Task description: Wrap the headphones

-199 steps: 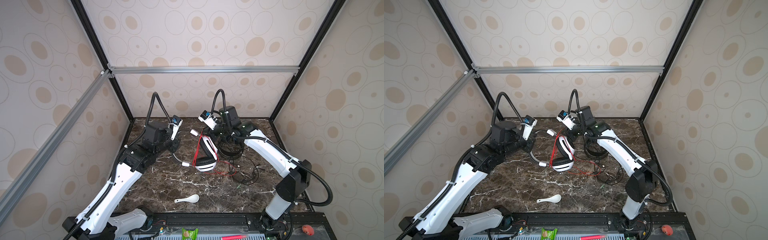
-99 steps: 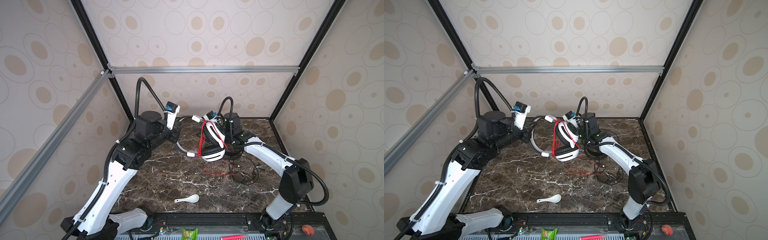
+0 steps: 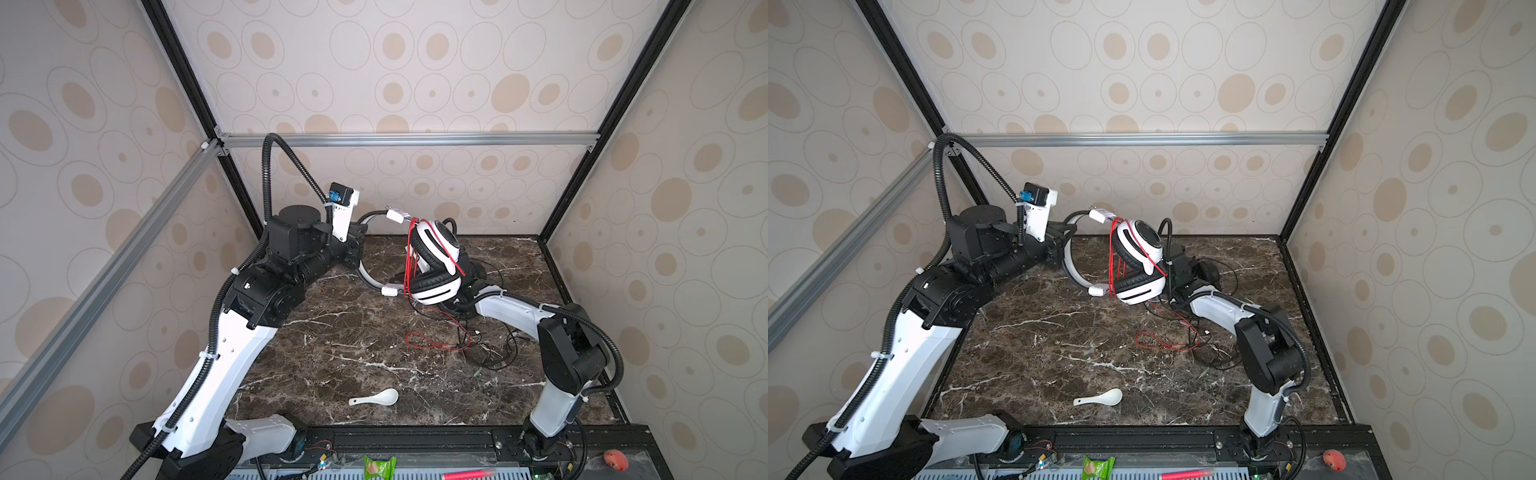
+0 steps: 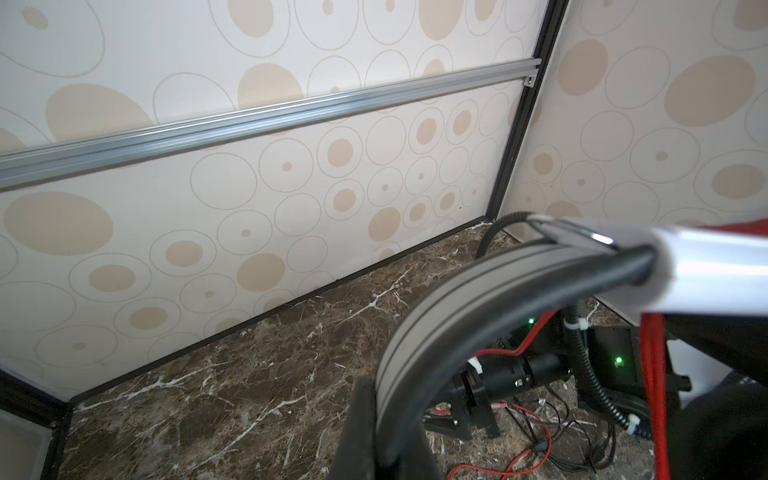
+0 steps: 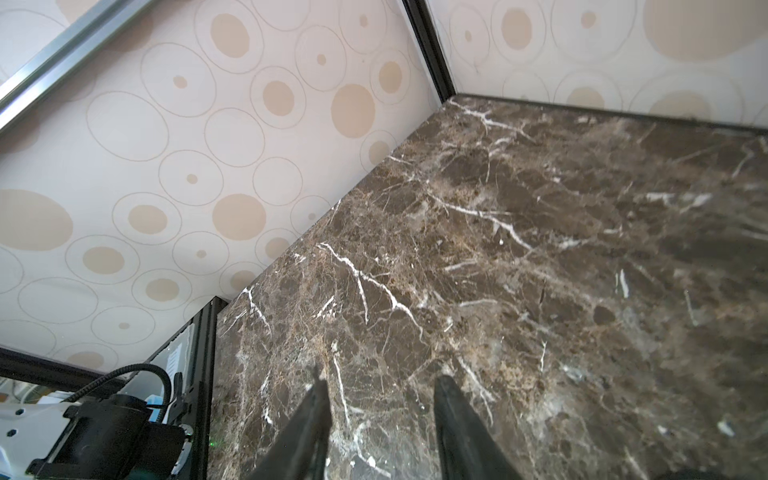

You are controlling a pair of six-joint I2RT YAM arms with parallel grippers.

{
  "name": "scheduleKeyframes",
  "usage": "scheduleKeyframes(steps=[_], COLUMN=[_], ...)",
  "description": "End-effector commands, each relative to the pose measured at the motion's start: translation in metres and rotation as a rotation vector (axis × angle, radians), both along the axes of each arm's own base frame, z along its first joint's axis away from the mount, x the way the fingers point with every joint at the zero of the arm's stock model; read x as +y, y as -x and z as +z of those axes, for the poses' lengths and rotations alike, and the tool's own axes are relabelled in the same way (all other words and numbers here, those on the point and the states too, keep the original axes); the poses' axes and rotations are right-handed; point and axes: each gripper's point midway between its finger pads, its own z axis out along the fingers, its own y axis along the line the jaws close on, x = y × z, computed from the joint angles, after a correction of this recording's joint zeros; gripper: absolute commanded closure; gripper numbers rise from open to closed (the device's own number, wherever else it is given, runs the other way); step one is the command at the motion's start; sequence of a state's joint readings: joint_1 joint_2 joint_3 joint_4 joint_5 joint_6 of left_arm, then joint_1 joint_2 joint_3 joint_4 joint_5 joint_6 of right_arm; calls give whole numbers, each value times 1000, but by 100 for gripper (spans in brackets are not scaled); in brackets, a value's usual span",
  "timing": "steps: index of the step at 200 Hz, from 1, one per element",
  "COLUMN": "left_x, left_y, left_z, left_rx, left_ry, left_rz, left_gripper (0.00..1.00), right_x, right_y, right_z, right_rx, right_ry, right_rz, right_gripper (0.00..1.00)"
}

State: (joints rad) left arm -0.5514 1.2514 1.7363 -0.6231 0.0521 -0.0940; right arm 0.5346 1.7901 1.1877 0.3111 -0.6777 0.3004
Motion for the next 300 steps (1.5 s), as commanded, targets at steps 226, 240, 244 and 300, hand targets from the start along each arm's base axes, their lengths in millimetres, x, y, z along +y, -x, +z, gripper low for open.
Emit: scheduleKeyframes(steps=[226,240,244,300], left_x=[112,113,113,122], left_y=[-99,-103,-104,-101], left_z=[-3,-16,-19,-63], left_rx=[-82,-73,-70,-28], left_ry=[146,112,104,-47], left_rz=[759,776,780,832], left_gripper=[100,100,100,100], right_x=[-64,-63,-62,-53], right_y=[118,123,124,122], right_z=[25,38,41,81], right_rx=[-229,-273,-285,-418], right_ry=[484,504,510,616], right_rz=[-36,-14,-5,49], right_gripper=[100,100,100,100])
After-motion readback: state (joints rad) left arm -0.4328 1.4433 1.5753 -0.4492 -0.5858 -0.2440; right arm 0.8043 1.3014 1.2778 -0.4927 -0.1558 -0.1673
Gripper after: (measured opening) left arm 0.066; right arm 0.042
